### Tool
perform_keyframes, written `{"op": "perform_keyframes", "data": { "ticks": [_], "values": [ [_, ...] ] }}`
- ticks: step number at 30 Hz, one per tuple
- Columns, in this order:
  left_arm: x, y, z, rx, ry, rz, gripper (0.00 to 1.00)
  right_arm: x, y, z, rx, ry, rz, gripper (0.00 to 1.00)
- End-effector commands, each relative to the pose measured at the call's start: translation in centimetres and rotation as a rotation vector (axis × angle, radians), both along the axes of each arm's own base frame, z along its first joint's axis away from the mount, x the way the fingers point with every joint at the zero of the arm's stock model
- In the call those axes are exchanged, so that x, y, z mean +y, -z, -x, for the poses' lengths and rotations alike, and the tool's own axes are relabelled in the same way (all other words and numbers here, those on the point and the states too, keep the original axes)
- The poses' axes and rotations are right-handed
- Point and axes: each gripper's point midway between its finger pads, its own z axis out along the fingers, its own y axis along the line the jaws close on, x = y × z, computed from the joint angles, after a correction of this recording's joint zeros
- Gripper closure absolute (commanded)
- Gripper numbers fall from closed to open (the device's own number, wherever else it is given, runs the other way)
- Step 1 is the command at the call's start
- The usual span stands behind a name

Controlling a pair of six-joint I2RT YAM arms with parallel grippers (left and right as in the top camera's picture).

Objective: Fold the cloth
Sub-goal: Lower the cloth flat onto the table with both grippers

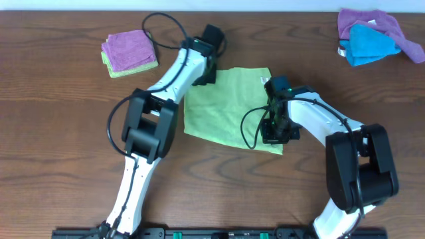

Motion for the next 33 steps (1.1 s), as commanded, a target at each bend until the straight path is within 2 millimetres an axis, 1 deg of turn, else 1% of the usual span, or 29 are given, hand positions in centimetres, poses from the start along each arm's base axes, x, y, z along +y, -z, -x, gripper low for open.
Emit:
{"op": "perform_keyframes", "data": {
  "ticks": [1, 4, 9, 15, 17, 22, 24, 28, 33],
  "values": [
    [-2.0, 1.5, 2.2, 0.066, 0.034, 0.027, 0.94, -1.9, 0.9, 1.3, 0.037, 0.005, 0.105, 0.99],
    [-2.7, 1.5, 2.4, 0.060, 0.046, 0.030, 0.94, -2.6, 0.8, 1.2, 0.035, 0.012, 0.126, 0.99],
    [-2.8, 1.5, 2.4, 0.058, 0.048, 0.031, 0.94, -5.2, -0.1, 1.3, 0.034, 0.036, 0.211, 0.99],
    [-2.8, 1.5, 2.2, 0.050, 0.044, 0.032, 0.94, -6.7, -1.6, 0.4, -0.020, 0.090, 0.181, 0.99],
    [-2.9, 1.4, 2.0, 0.041, 0.044, 0.037, 0.94, -6.5, -1.9, 0.0, -0.042, 0.095, 0.145, 0.99],
    [-3.1, 1.4, 1.9, 0.039, 0.046, 0.043, 0.94, -5.2, -2.4, -1.0, -0.092, 0.071, 0.080, 0.99],
    [-3.2, 1.0, 1.7, 0.030, 0.049, 0.046, 0.94, -4.6, -3.1, -1.8, -0.141, 0.063, 0.063, 0.99],
    [-3.1, -1.3, 0.7, 0.000, 0.039, 0.061, 0.94, -4.0, -5.4, -3.3, -0.251, 0.065, 0.025, 0.99],
    [-3.4, -4.2, -0.3, -0.040, 0.042, 0.080, 0.94, -3.9, -7.6, -3.8, -0.326, 0.064, 0.010, 0.99]
  ]
}}
